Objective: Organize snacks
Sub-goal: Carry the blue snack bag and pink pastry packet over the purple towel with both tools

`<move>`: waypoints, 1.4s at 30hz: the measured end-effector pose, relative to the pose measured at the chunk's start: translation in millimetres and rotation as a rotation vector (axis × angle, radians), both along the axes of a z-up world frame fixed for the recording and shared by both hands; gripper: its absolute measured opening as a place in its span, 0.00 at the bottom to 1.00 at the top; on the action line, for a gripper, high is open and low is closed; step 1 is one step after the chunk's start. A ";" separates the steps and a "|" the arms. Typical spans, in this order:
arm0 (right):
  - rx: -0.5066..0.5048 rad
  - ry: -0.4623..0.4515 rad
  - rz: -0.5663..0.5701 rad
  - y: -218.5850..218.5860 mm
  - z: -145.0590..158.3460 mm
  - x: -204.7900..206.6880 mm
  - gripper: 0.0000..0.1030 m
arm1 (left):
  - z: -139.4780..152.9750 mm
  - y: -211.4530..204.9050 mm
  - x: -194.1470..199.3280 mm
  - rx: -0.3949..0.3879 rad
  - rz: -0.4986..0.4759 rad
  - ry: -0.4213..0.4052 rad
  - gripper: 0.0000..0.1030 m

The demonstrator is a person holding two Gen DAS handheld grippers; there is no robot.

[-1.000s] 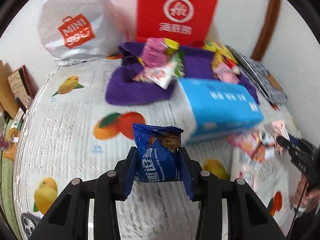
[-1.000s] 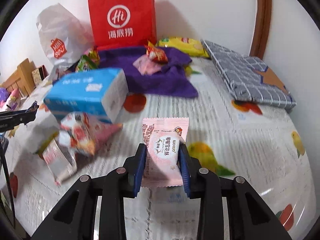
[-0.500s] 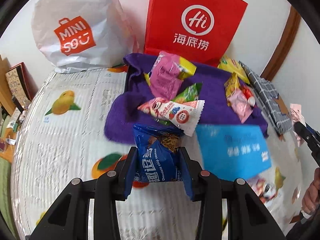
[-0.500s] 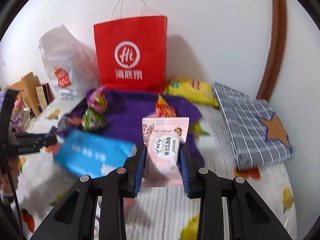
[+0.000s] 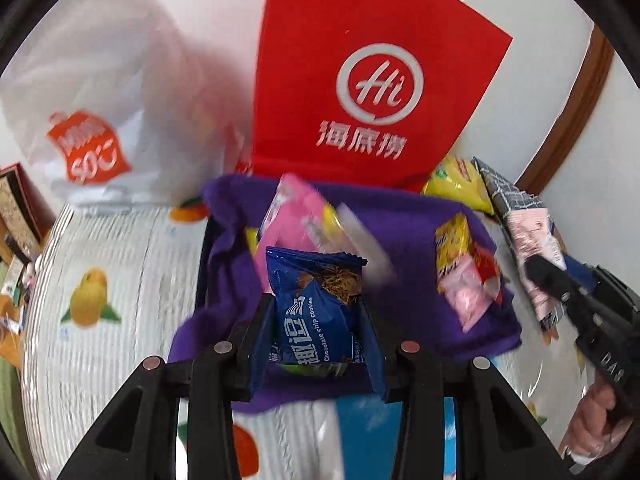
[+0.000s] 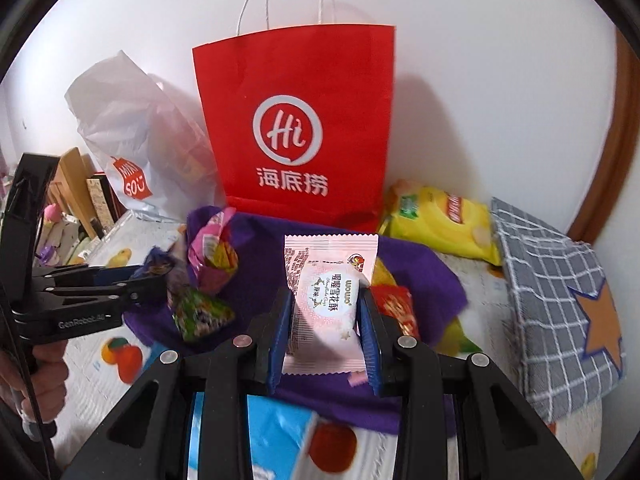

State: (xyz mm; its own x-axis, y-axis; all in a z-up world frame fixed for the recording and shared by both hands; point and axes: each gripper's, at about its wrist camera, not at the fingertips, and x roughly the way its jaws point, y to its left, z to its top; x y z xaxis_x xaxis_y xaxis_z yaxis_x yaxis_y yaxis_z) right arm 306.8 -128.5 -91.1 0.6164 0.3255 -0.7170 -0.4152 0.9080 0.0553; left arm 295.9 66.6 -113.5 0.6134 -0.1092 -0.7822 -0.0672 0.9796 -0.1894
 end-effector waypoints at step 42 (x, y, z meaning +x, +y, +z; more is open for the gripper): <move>0.010 0.057 -0.068 -8.2 -19.7 71.9 0.32 | 33.4 7.7 69.7 -0.011 0.035 0.005 0.38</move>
State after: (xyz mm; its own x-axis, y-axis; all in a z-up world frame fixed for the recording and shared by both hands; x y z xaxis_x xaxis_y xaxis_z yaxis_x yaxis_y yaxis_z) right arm 378.7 -136.8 -110.8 0.5957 0.2914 -0.7485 -0.3488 0.9333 0.0858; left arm 365.5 74.2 -80.1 0.6133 -0.0967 -0.7839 -0.1019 0.9745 -0.1999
